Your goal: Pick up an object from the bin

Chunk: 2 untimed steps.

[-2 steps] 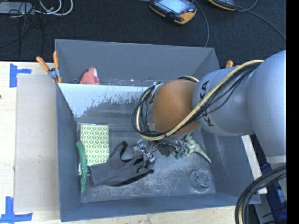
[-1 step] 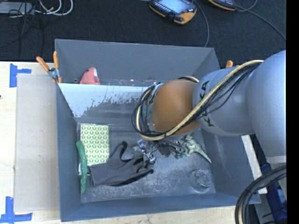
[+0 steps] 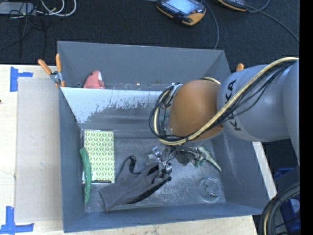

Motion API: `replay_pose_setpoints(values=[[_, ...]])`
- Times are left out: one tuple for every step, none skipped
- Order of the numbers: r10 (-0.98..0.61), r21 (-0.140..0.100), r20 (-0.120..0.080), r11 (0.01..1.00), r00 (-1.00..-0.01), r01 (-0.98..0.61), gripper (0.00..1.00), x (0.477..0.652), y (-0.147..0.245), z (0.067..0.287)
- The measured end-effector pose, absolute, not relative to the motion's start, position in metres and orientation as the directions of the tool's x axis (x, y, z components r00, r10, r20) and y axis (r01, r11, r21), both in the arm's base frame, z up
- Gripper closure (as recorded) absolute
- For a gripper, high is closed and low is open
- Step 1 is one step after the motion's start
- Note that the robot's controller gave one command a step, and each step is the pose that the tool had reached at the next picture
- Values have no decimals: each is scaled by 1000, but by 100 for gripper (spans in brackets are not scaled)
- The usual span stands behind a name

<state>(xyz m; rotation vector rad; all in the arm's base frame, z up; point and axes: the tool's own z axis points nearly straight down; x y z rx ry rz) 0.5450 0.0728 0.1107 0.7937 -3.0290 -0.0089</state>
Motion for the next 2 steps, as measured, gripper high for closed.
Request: replay_pose_setpoints(values=[[-485, 5, 5, 875, -875, -485, 100, 544, 69, 133], [-627, 5, 1, 779, -779, -627, 100, 542, 75, 101]])
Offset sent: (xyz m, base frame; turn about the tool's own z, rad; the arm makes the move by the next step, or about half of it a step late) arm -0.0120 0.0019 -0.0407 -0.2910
